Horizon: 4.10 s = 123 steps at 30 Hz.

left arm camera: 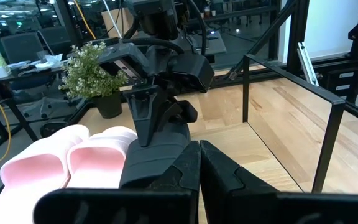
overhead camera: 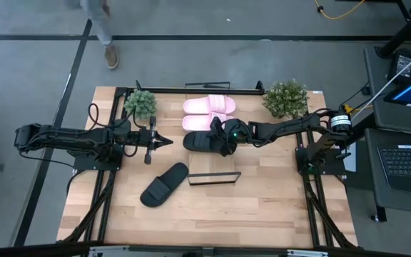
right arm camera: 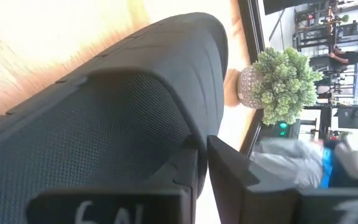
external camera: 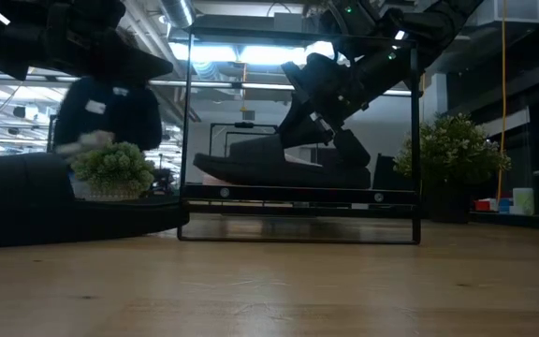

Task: Pick and place slides into the shelf
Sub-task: Put the right black slides on the shelf

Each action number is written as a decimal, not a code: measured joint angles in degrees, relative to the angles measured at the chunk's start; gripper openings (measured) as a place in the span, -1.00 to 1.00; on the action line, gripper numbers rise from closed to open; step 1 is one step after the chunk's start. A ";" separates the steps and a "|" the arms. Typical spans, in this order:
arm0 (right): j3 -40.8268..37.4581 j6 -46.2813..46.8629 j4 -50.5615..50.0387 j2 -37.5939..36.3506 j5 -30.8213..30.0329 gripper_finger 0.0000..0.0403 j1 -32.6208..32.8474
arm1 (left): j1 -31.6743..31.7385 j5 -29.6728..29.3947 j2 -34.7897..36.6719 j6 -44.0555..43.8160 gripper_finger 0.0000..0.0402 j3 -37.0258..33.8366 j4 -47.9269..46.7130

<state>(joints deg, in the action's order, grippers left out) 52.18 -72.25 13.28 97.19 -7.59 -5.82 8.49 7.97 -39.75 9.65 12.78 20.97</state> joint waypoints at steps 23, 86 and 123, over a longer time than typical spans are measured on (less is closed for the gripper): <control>-0.02 0.98 0.07 0.00 0.08 -0.03 -0.02 | -0.01 0.02 0.00 -0.15 -1.00 0.00 -0.02; -0.02 8.98 -0.24 -0.09 -15.85 -0.02 3.58 | -0.02 0.02 0.00 -0.22 -1.00 0.00 -2.10; 1.57 7.65 -2.38 -0.09 -15.86 -0.18 3.58 | -0.02 0.02 0.00 -0.22 -1.00 0.00 -2.12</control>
<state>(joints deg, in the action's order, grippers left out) 53.76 -64.59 10.90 97.10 -23.45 -2.24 8.47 7.99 -39.75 9.43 12.78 18.85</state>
